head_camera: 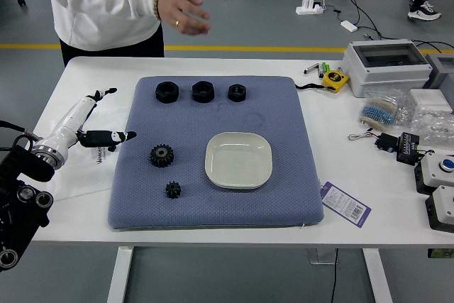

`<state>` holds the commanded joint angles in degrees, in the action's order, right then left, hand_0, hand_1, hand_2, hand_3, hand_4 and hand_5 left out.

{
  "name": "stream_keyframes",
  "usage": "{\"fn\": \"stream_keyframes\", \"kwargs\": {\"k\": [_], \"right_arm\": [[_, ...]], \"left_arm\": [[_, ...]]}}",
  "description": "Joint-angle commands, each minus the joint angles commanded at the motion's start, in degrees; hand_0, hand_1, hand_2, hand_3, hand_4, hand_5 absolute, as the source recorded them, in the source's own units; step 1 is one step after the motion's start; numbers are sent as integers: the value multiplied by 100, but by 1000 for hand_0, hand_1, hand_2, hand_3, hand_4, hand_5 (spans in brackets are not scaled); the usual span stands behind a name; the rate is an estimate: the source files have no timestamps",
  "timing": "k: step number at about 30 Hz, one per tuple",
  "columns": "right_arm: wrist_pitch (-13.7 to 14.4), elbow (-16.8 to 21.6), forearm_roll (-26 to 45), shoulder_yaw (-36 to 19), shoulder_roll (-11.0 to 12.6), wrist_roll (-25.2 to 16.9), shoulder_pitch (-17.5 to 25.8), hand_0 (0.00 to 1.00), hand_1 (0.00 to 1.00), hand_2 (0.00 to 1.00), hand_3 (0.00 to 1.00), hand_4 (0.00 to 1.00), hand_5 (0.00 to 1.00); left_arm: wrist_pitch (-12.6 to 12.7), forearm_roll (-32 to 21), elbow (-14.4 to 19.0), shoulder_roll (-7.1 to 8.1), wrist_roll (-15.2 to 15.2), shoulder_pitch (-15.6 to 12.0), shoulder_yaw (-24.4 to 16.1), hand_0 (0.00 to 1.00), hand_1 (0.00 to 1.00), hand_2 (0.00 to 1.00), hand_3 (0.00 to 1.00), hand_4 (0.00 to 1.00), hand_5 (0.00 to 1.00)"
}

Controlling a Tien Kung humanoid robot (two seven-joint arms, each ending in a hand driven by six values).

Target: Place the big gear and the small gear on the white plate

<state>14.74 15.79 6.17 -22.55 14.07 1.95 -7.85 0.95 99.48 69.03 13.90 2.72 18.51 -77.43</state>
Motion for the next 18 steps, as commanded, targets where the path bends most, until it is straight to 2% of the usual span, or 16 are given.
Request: {"fn": "stream_keyframes", "kwargs": {"k": [2, 3, 8, 9, 14, 15, 18], "right_arm": [[2, 0, 6, -1, -3, -1, 8, 651, 654, 730, 580, 840, 678], [2, 0, 1, -3, -3, 1, 10, 650, 655, 730, 580, 840, 679], [1, 1, -9, -10, -4, 4, 17, 650, 655, 730, 580, 840, 679], [-1, 1, -10, -8, -2, 4, 18, 649, 654, 730, 580, 840, 679], [-9, 1, 43, 19, 2, -14, 16, 649, 654, 730, 580, 840, 679], [-11, 0, 55, 26, 4, -18, 13, 649, 654, 730, 580, 841, 679], [-13, 0, 84, 40, 6, -25, 6, 649, 654, 730, 580, 841, 679]], "left_arm": [[-77, -90, 1, 4, 1, -20, 15, 894, 935, 998, 935, 998, 498], [-123, -83, 10, 12, -2, -24, 37, 915, 948, 998, 944, 998, 561], [-477, 78, 91, 67, 30, -4, 257, 915, 948, 998, 944, 998, 561], [-582, 170, 125, 82, 50, 4, 333, 875, 888, 963, 914, 998, 406], [-765, 476, 249, 157, 31, 34, 677, 875, 888, 963, 914, 998, 406], [-788, 626, 281, 177, 4, 49, 795, 793, 819, 892, 871, 998, 310], [-810, 927, 322, 226, -48, 121, 1079, 793, 819, 892, 871, 998, 310]]}}
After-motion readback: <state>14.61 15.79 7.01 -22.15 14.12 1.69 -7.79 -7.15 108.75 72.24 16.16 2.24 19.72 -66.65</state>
